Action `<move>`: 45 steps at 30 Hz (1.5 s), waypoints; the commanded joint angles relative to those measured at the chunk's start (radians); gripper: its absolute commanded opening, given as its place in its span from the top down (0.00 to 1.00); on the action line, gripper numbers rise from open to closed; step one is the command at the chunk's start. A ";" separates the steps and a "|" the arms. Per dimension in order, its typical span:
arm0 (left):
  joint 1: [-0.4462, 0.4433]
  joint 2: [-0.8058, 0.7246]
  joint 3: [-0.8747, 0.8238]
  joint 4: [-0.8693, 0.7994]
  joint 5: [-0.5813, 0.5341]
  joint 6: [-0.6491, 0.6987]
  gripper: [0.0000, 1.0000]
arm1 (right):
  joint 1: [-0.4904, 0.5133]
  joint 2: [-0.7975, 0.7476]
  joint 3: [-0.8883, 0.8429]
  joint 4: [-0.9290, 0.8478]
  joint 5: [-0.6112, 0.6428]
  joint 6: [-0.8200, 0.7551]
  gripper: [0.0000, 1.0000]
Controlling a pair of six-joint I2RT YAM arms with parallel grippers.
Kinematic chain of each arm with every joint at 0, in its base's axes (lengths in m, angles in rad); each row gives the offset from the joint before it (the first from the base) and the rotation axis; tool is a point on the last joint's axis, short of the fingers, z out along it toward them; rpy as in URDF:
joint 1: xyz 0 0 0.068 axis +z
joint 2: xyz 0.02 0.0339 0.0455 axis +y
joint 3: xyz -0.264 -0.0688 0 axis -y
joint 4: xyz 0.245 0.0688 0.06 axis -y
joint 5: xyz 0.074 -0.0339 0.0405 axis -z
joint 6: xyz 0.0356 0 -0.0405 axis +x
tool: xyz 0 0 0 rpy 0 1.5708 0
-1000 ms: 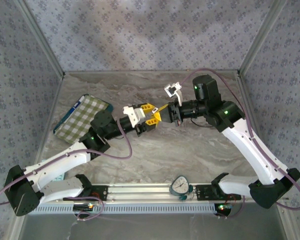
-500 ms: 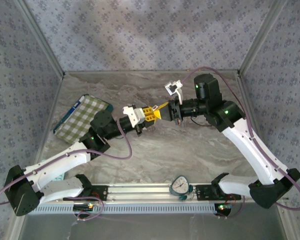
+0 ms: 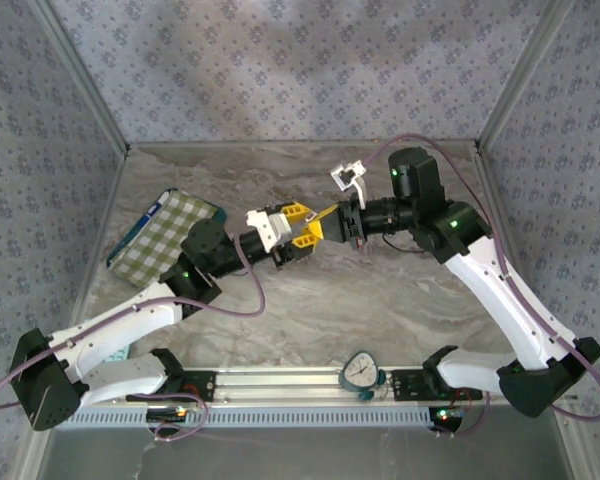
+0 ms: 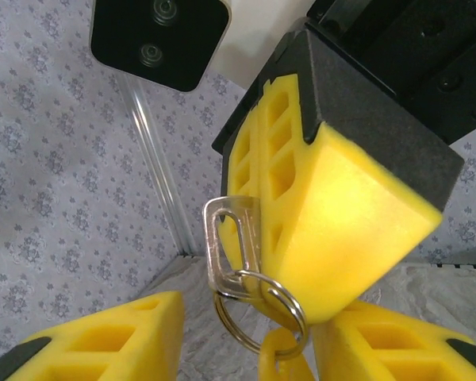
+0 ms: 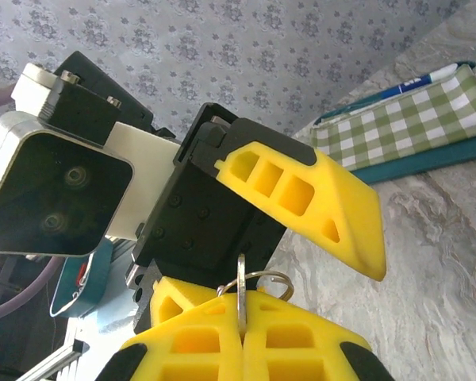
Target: Remove the keys from the keyring
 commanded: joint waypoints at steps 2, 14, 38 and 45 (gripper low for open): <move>-0.003 -0.005 -0.012 0.055 0.001 0.000 0.53 | -0.004 0.032 0.087 -0.207 0.044 0.001 1.00; -0.003 -0.145 -0.319 0.182 -0.115 -0.115 0.44 | 0.000 0.118 0.179 -0.446 0.125 -0.007 1.00; -0.002 0.044 -0.276 0.465 -0.061 -0.136 0.39 | 0.047 0.154 0.163 -0.438 0.071 0.036 1.00; -0.003 0.049 -0.252 0.456 -0.026 -0.138 0.39 | 0.051 0.147 0.160 -0.427 0.075 0.047 1.00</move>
